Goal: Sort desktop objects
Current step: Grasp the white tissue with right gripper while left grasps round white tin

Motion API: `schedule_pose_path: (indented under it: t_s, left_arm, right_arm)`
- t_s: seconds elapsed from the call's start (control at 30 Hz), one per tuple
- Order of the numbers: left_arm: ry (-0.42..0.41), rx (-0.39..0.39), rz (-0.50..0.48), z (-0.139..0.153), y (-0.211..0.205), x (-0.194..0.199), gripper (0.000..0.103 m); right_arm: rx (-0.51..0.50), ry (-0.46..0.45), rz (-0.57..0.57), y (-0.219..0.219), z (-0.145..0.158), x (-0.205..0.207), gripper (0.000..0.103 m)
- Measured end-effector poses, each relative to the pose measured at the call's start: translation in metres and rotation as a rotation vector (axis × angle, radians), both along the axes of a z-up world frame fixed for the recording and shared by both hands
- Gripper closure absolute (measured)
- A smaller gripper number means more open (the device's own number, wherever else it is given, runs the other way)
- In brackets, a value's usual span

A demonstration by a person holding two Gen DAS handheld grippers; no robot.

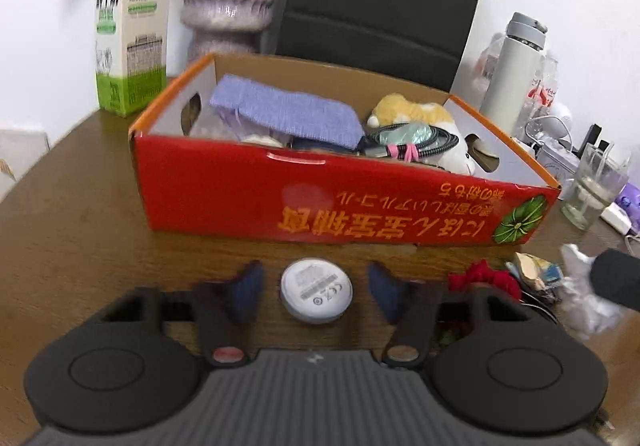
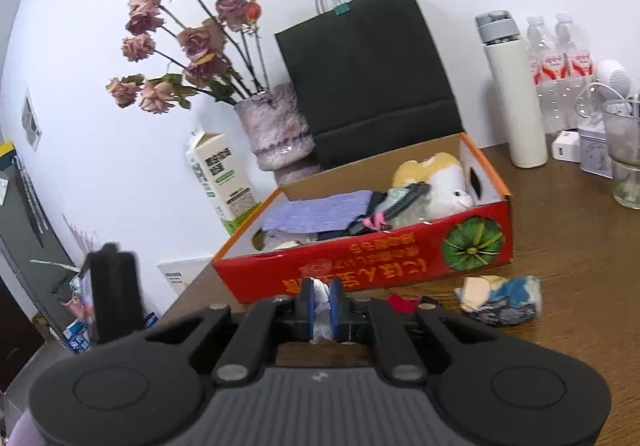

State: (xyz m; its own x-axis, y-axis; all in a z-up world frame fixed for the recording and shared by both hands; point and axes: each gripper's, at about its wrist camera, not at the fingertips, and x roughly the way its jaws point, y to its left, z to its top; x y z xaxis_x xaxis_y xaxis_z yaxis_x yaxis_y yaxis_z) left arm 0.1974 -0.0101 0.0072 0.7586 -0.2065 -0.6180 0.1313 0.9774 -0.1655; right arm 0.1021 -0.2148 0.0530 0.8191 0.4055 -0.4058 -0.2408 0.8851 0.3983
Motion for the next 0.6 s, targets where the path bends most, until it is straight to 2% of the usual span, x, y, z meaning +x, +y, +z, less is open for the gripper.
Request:
schedule_pose_path:
  t_s: [0.07,0.1,0.17,0.23,0.3,0.37,0.4,0.43,0.47,0.5,0.57,0.6]
  left_arm:
    - [0.013,-0.015,-0.035,0.002,0.001,-0.004,0.067]
    - [0.015,-0.029,-0.019,0.005,0.004,-0.01,0.1]
    - [0.045,-0.027,-0.005,0.014,0.007,-0.022,0.102]
    - [-0.009,-0.061,0.009,0.025,0.013,-0.045,0.102]
    - [-0.023,-0.065,0.012,0.029,0.017,-0.066,0.101]
    - [-0.026,-0.075,-0.015,0.025,0.016,-0.077,0.096]
    - [-0.02,-0.068,-0.043,0.022,0.013,-0.077,0.078]
    - [-0.013,-0.05,-0.05,0.019,0.008,-0.073,0.042]
    - [-0.021,-0.031,-0.048,0.017,0.003,-0.069,0.029]
    - [-0.039,-0.013,-0.073,0.015,-0.003,-0.063,0.026]
    - [-0.022,0.021,-0.122,0.011,-0.016,-0.045,0.032]
    - [-0.004,0.032,-0.116,0.008,-0.021,-0.036,0.035]
  right_arm:
    - [0.0,0.008,-0.022,-0.005,0.0,-0.003,0.096]
    - [0.003,0.005,-0.03,-0.008,0.001,-0.004,0.096]
    - [-0.005,0.007,-0.045,-0.01,0.003,-0.007,0.096]
    - [-0.039,0.007,-0.072,-0.006,0.008,-0.016,0.096]
    - [-0.092,-0.012,-0.084,0.001,0.01,-0.027,0.096]
    - [-0.178,-0.029,-0.076,0.012,0.009,-0.045,0.096]
    - [-0.187,-0.027,-0.073,0.013,0.008,-0.049,0.096]
    - [-0.187,-0.027,-0.073,0.013,0.008,-0.049,0.096]
    - [-0.189,-0.018,-0.07,0.012,0.006,-0.052,0.096]
    - [-0.186,-0.01,-0.068,0.011,0.004,-0.054,0.096]
    - [-0.186,0.012,-0.078,0.009,0.002,-0.059,0.096]
    - [-0.19,0.017,-0.082,0.008,0.001,-0.061,0.096]
